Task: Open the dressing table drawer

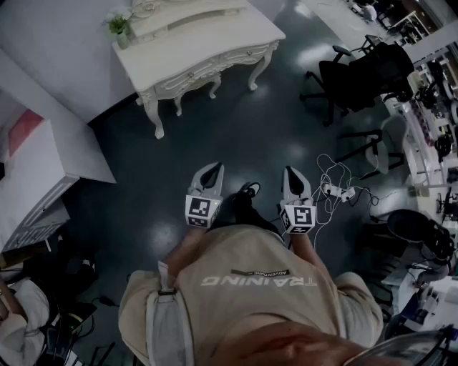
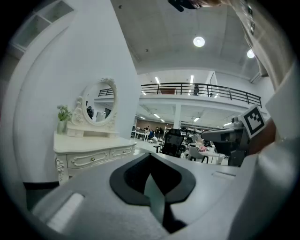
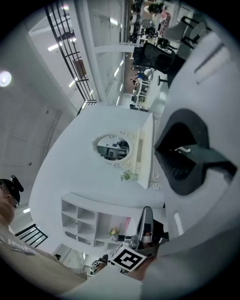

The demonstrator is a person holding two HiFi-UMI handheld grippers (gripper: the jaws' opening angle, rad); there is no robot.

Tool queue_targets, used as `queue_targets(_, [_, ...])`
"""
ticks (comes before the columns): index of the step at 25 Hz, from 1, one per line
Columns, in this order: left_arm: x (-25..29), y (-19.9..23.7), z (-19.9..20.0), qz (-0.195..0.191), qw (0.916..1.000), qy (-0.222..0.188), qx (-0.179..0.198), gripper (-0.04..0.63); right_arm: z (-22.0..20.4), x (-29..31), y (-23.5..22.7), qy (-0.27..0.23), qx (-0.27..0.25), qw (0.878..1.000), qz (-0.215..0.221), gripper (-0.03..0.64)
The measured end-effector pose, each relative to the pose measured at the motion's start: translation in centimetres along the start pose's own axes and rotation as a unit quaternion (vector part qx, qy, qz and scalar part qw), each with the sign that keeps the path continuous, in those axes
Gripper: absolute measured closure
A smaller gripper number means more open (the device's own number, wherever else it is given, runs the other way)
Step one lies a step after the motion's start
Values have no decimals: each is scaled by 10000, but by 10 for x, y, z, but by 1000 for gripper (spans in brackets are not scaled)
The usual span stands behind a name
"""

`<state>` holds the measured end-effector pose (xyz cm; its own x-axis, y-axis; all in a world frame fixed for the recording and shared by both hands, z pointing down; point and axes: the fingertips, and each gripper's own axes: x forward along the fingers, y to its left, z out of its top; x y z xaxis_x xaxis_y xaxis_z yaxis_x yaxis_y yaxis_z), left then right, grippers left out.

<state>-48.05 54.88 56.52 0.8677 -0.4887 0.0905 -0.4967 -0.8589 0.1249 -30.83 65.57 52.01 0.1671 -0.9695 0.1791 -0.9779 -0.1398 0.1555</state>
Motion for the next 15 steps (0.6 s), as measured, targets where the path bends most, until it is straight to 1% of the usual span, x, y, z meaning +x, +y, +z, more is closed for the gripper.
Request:
queue_targets(4, [22,11,0,9,9999,130,95,588,-2,19,-9,28,36,10000,78,614])
queue_targets(10, [72,23,1,-135,9991,352,204,588,-15,46,-42,85,414,9989,-189,614])
queue_targets(15, [134,24,12,-176,9980,437,427,588,-33,77,-89,107,605,9975,-354,614])
